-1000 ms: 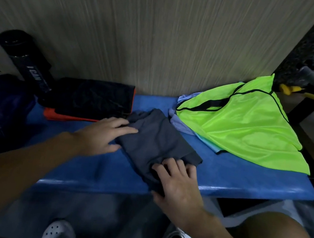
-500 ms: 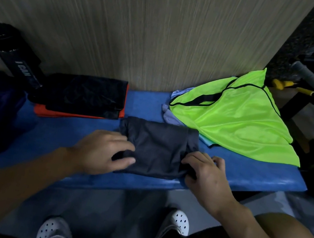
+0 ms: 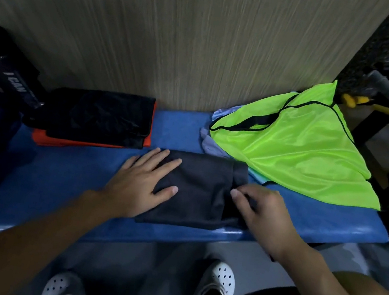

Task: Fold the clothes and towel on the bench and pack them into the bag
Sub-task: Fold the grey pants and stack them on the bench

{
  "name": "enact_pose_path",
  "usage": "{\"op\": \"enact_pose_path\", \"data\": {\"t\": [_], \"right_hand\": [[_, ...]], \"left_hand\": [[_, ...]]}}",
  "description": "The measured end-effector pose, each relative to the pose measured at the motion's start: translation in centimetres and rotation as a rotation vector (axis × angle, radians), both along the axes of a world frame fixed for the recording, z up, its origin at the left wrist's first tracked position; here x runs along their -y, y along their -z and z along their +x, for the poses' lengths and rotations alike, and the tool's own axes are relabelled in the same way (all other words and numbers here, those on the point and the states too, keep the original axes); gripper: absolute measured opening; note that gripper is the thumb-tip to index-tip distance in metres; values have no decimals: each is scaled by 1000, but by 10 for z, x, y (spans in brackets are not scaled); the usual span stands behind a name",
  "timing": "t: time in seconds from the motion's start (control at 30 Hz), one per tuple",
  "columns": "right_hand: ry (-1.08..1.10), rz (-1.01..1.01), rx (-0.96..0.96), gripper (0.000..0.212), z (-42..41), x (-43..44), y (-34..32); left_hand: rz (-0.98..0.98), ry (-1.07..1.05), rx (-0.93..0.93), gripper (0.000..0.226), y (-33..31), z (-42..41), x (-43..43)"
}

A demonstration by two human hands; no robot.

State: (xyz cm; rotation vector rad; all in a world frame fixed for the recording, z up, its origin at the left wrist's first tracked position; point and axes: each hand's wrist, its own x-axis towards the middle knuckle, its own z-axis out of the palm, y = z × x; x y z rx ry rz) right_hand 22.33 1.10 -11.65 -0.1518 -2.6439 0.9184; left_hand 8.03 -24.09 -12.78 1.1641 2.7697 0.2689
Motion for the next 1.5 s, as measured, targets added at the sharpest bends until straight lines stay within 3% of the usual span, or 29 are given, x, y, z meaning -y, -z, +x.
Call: {"op": "enact_pose_path", "data": {"t": [0.1, 0.27, 0.4, 0.67, 0.77, 0.9, 0.93, 1.0, 1.07, 1.17, 1.5], "right_hand": [[157, -32, -60, 15, -25, -6, -3], [275, -133, 6, 34, -53, -12, -4], [310, -38, 66, 13, -64, -17, -2], [312, 29, 148, 24, -68, -23, 1], [322, 67, 153, 28, -67, -23, 1], [351, 47, 128, 22, -64, -23, -2], [361, 39, 134, 22, -64, -24, -2], [387, 30, 165, 23, -63, -26, -2], [422, 26, 192, 25, -62, -27, -1], [452, 74, 228, 22, -59, -22, -2], [511, 133, 249, 25, -57, -30, -3]], "left_hand": [[153, -65, 9, 75, 0, -7, 1], [302, -152, 33, 68, 2, -22, 2], [350, -190, 21, 60, 1, -31, -2], [549, -281, 114, 4, 0, -46, -1], [553, -291, 121, 17, 1, -45, -2], [572, -302, 155, 9, 3, -42, 0], [561, -293, 147, 16, 3, -42, 1], [516, -182, 100, 40, 6, -45, 5], [452, 3, 10, 49, 7, -49, 8], [377, 189, -143, 26, 9, -57, 9], [428, 148, -238, 32, 1, -62, 17]]}}
